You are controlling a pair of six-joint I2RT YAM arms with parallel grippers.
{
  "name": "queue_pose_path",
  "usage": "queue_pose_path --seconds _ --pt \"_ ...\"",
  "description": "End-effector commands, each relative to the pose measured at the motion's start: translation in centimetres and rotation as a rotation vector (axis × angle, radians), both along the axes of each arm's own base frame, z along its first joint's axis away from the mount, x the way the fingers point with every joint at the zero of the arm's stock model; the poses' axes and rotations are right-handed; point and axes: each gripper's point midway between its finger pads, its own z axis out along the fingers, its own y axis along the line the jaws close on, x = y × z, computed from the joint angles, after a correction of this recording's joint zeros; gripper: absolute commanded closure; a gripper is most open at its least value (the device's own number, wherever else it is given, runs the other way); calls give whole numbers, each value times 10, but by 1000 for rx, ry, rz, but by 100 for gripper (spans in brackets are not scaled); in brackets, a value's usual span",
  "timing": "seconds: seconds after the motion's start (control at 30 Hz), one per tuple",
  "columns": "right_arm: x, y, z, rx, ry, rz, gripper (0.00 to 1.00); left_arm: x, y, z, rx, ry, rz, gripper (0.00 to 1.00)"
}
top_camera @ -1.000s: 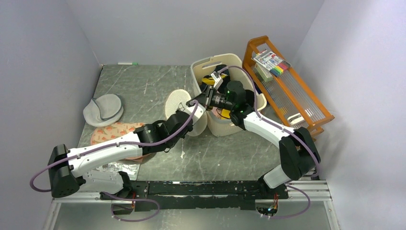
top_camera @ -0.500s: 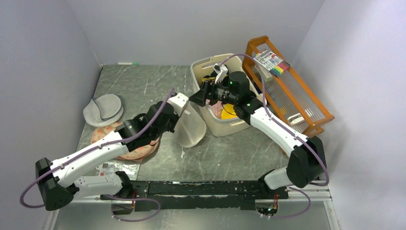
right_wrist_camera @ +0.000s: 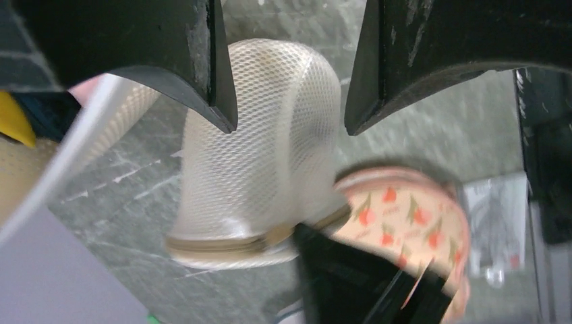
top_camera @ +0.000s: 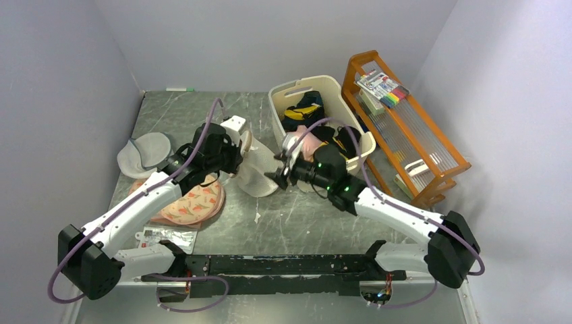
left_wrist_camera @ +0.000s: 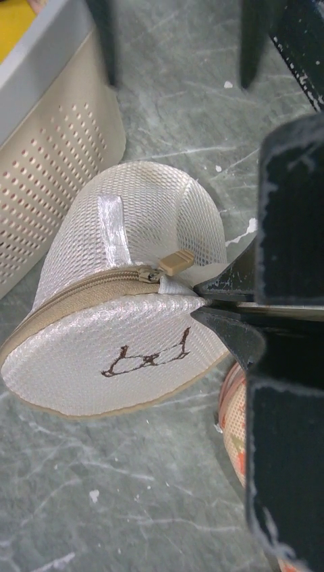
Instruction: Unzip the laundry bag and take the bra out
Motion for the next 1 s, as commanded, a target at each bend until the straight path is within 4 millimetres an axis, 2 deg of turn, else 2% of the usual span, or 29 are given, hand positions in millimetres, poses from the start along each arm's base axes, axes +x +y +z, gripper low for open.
queue_pose_path --seconds 0.0,0.3,0.47,0.67,0.97 --pt "-13 16 -2 -99 -437 87 41 -2 -17 9 -113 12 -79 93" --pt "-15 55 -4 -194 -708 77 44 -2 -14 4 -98 19 -73 93" --pt "-8 67 4 -182 -758 31 47 -2 -12 4 -94 15 -70 93" --pt "4 72 8 -208 -797 -31 54 -3 -13 6 -98 13 -78 93" --pt "13 78 2 -236 -816 -51 58 -6 -13 12 -117 3 -91 93"
